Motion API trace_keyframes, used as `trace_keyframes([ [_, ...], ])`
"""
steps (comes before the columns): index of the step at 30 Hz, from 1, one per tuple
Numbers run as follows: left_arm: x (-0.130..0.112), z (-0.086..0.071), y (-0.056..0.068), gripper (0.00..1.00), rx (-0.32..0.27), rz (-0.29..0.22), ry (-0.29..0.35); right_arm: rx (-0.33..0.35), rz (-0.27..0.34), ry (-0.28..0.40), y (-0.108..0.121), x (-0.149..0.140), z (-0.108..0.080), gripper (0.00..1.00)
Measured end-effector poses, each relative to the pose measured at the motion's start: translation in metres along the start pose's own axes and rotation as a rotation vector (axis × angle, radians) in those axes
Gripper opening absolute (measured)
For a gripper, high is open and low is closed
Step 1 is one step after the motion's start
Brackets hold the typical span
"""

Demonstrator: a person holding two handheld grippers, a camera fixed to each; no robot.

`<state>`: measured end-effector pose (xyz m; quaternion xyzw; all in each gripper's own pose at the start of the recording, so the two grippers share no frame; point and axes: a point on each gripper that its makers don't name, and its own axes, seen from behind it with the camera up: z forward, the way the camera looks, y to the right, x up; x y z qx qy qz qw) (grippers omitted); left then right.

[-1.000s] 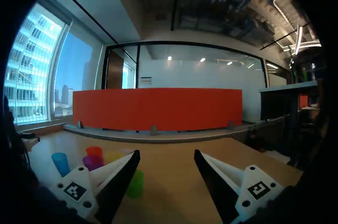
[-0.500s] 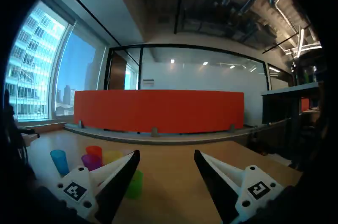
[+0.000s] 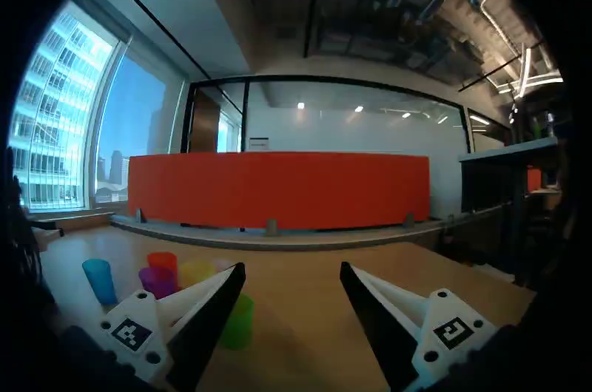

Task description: Pour water

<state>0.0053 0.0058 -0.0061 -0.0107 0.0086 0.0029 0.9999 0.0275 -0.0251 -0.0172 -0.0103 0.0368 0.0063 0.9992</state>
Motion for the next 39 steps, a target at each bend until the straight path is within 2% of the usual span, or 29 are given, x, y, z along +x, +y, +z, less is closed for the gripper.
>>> trace_keyframes([
  [8,0.0,0.0,0.0,0.87,0.0,0.0,0.0,0.002,-0.013,0.019,-0.004,-0.004,0.005,0.99],
  [23,0.0,0.0,0.0,0.87,0.0,0.0,0.0,0.018,0.028,0.001,0.002,-0.015,0.018,0.99],
  [39,0.0,0.0,0.001,0.87,0.0,0.0,0.0,-0.006,0.013,-0.035,0.02,-0.031,0.011,0.99],
])
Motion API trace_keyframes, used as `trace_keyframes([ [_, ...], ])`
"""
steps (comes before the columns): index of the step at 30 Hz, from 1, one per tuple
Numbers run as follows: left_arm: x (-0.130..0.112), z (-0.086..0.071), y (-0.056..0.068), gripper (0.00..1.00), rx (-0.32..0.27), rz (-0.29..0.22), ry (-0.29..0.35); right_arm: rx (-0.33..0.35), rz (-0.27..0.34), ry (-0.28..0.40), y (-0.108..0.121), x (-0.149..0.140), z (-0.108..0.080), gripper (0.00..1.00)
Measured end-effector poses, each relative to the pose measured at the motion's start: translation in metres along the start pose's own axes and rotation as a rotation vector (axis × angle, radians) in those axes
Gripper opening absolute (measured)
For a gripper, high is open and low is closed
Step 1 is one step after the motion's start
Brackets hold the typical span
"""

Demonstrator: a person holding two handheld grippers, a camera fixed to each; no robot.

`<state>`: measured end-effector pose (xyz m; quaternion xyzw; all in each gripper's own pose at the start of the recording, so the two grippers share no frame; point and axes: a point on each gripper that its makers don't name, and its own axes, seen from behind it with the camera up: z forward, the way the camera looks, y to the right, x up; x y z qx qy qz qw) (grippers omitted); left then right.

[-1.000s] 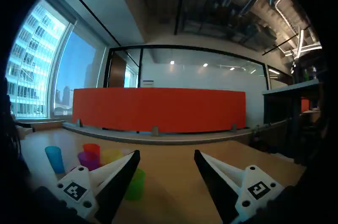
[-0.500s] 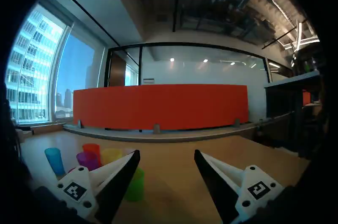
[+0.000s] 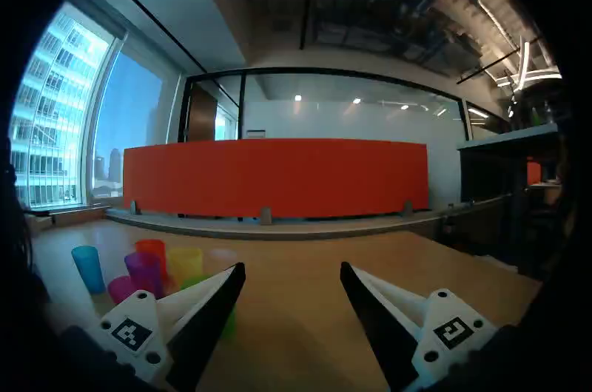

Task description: Pour water

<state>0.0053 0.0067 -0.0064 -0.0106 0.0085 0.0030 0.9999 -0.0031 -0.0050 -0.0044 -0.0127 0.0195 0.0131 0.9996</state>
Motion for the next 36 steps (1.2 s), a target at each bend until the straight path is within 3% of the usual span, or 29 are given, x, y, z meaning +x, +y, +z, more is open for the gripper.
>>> trace_keyframes([
  [36,0.0,0.0,-0.001,0.87,0.0,0.0,0.0,-0.007,-0.004,-0.027,0.006,-0.012,-0.001,0.99],
])
